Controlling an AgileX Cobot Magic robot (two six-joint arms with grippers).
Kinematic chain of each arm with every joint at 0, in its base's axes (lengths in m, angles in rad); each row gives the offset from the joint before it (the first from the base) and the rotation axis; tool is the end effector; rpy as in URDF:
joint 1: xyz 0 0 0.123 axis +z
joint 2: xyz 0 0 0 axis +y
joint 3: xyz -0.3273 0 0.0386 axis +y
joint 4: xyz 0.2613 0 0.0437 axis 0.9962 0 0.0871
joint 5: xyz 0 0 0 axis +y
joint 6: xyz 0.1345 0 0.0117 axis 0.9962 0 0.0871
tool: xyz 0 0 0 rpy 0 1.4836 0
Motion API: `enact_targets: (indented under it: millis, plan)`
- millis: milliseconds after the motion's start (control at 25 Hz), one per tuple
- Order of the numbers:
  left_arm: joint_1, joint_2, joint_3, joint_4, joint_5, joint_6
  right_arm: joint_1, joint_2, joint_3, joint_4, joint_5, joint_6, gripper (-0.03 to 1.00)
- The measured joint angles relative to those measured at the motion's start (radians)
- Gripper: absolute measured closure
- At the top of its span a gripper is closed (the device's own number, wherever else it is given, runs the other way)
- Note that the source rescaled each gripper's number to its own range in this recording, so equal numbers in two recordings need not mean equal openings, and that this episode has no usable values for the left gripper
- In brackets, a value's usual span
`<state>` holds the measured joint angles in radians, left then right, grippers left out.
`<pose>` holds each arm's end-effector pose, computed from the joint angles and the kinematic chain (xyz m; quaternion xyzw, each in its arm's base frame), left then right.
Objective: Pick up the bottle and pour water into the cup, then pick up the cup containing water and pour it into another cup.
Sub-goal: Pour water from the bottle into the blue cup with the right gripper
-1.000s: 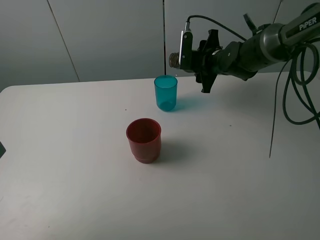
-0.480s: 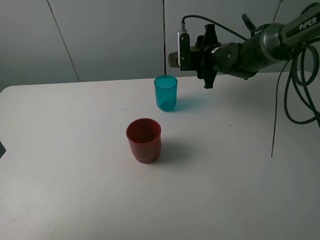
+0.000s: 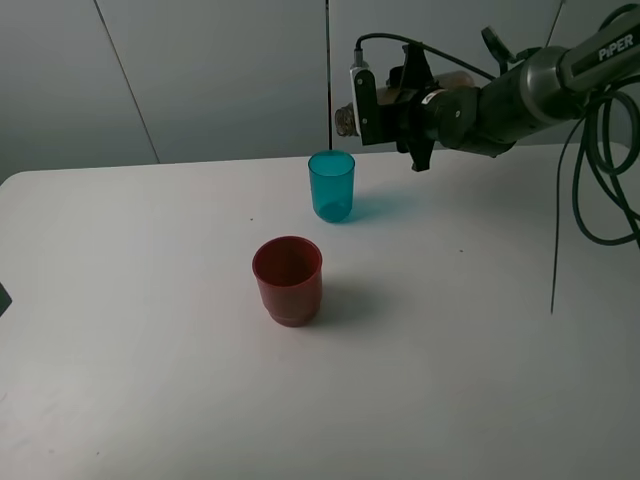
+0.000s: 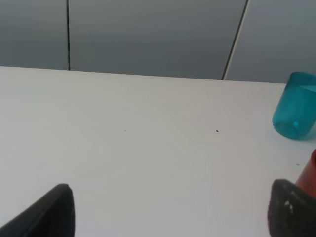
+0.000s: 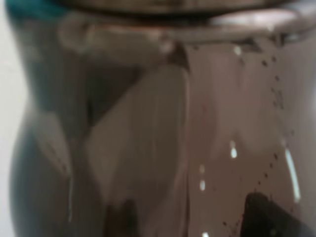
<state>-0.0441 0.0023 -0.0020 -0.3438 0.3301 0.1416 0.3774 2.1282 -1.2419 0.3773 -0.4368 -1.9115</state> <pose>0.0642 -0.0176 0.1760 -0.0209 0.7814 -0.1136 0.6133 0.4989 0.1751 0.1548 -0.6595 0.5026 -0.3648 0.4235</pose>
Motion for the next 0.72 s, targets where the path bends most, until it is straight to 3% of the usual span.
enact_targets:
  millis: [720]
  plan:
    - [0.0, 0.0, 0.0, 0.0, 0.0, 0.0, 0.0, 0.0, 0.0, -0.002, -0.029, -0.076, 0.97]
